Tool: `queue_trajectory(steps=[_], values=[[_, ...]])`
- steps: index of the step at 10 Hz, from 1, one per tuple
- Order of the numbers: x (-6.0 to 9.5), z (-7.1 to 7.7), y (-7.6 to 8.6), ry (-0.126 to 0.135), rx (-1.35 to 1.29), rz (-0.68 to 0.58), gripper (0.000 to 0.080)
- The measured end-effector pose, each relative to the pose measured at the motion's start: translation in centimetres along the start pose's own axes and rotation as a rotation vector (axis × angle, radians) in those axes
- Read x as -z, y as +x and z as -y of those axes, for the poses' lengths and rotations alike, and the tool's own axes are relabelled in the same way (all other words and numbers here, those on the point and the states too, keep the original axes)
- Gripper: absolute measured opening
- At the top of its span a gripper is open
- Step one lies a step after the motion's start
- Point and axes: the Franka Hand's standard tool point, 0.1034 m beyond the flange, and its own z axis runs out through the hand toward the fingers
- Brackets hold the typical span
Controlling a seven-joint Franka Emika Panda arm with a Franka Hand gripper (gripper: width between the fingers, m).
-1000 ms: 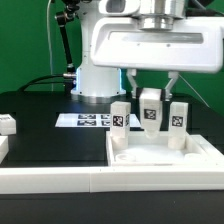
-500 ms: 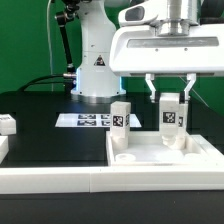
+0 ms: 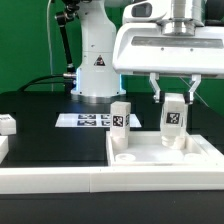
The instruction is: Assemble square table
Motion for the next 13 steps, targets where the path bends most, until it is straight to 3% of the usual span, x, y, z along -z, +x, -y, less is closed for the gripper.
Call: queue_trajectory(steps=[3,6,13], values=[[-0.1,0.1,0.1,0.002,0.005,-0.028,0.0290],[-0.1,1.4,0.8,0.027,0.017,-0.214,0.0290],[-0.4,2.5,0.6,0.028,0.032,-0.193,0.0290]])
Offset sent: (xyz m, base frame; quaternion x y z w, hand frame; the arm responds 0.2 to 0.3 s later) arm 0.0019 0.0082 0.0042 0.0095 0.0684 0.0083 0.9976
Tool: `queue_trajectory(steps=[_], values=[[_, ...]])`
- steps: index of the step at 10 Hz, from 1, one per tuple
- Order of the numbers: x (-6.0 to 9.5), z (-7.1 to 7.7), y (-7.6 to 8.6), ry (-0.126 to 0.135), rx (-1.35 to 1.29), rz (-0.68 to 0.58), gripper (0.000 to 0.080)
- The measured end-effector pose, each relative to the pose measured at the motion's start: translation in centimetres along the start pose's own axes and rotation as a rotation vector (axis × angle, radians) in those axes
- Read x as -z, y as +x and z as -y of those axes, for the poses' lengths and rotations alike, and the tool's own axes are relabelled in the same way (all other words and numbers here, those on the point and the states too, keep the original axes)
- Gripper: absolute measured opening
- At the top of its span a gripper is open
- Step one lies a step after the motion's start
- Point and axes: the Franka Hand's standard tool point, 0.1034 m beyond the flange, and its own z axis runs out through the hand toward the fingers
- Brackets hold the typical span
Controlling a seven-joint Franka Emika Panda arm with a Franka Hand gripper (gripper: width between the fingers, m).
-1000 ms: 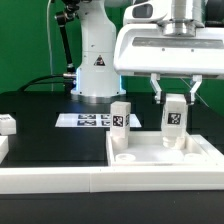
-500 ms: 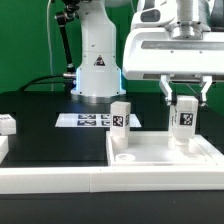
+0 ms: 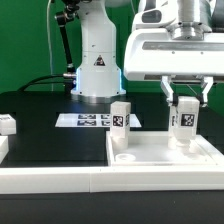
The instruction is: Assemble square table
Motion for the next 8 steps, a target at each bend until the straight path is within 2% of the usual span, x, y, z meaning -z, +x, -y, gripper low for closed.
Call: queue_trajectory(steps=[5,8], values=[[-0.83,0.84,0.91,0.002,0.015,-0.016,0.0290],[-1.15,1.24,0.33,0.001,0.027,-0.009,0.0290]])
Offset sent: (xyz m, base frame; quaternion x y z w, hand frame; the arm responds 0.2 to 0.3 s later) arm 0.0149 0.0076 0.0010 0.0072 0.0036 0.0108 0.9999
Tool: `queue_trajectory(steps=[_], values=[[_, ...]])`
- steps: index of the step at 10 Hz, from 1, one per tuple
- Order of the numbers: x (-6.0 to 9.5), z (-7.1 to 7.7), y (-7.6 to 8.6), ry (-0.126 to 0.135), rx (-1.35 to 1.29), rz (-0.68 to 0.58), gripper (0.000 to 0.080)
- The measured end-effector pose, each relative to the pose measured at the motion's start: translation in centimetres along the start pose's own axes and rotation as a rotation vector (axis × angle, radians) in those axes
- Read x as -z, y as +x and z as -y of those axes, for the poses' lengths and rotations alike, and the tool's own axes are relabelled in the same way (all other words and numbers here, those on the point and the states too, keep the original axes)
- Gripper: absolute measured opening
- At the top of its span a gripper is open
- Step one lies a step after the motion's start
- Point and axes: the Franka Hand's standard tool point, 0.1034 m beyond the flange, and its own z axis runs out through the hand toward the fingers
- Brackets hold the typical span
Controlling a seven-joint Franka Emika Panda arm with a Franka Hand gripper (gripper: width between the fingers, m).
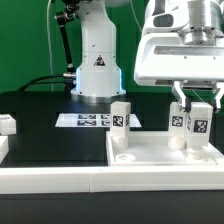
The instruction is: Assemble square table
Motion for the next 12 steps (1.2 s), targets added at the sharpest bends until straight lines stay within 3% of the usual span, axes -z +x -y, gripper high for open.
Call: queue_trajectory(steps=[5,10,11,12], values=[[-0.70,0.52,-1.08,-0.003,0.021,0.002,0.0290],[-0.72,0.68,-1.02,0.002,0.038,-0.048,0.0290],[-0.73,0.67,-1.02,0.001,0.042,-0.047,0.0385],[-0.73,0.67,-1.02,0.001,0.044,-0.047,0.0385]])
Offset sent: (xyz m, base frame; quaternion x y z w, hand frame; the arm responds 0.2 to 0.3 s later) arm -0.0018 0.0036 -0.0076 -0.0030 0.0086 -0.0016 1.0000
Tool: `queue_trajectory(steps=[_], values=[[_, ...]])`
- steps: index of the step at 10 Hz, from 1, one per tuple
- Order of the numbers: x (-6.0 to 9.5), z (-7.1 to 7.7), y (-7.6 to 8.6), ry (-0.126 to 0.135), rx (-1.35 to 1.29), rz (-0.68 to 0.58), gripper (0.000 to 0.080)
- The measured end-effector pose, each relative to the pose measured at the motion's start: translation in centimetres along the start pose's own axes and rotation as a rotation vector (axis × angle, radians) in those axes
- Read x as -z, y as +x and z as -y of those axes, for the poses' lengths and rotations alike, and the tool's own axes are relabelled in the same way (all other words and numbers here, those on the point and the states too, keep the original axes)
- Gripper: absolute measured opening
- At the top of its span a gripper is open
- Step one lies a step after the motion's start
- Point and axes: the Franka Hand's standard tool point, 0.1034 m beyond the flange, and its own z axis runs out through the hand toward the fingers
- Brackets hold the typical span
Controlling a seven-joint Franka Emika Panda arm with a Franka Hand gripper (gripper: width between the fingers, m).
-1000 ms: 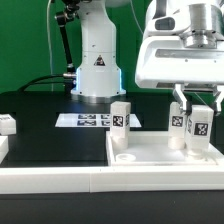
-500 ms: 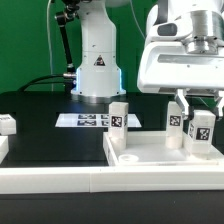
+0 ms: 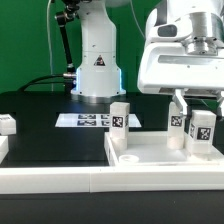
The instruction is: Assemble square table
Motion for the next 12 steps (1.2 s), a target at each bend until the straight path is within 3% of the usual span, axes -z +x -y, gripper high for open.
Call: queue_trajectory(steps=[1,2,10,12], values=[[0.0,0.0,0.0,0.000,0.002,0.000,0.0559],[0.0,0.0,0.0,0.000,0.004,0.000,0.0631],[0.8,-0.7,1.0,0.002,0.031,0.027,0.0649],[0.4,-0.8,0.3,-0.006,0.019,0.181,0.0649]])
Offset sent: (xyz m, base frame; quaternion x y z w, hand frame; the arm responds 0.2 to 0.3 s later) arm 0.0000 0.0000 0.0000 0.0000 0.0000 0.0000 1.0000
